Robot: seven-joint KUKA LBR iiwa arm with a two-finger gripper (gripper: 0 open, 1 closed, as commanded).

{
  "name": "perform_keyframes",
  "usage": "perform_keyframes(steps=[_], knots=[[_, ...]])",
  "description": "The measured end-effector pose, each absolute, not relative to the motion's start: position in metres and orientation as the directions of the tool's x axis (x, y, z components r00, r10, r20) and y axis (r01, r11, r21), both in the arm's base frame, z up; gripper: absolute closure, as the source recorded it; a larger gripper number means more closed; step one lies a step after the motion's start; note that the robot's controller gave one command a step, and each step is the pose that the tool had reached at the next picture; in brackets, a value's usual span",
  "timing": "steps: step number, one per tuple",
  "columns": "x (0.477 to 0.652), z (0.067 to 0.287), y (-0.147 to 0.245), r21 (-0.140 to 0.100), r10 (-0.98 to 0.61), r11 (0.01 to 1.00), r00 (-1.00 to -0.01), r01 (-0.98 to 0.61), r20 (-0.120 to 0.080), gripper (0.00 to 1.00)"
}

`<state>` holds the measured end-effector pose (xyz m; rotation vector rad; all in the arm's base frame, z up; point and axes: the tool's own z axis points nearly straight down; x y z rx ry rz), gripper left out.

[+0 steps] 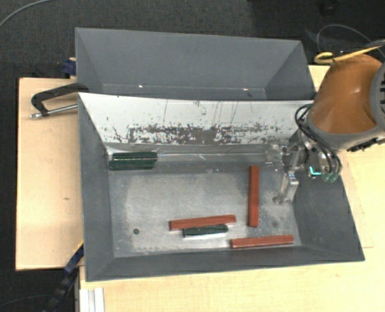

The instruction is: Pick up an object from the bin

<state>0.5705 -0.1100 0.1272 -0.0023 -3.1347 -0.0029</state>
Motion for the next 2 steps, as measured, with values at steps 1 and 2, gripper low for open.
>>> perform_keyframes(steps=[1, 2], knots=[[0.587, 0.070, -0.053, 0.004, -0.229, 0.974, -0.974, -0.229, 0.003, 0.00], [0.528, 0.071, -0.049, 0.001, -0.556, 0.831, -0.831, -0.556, 0.000, 0.00]])
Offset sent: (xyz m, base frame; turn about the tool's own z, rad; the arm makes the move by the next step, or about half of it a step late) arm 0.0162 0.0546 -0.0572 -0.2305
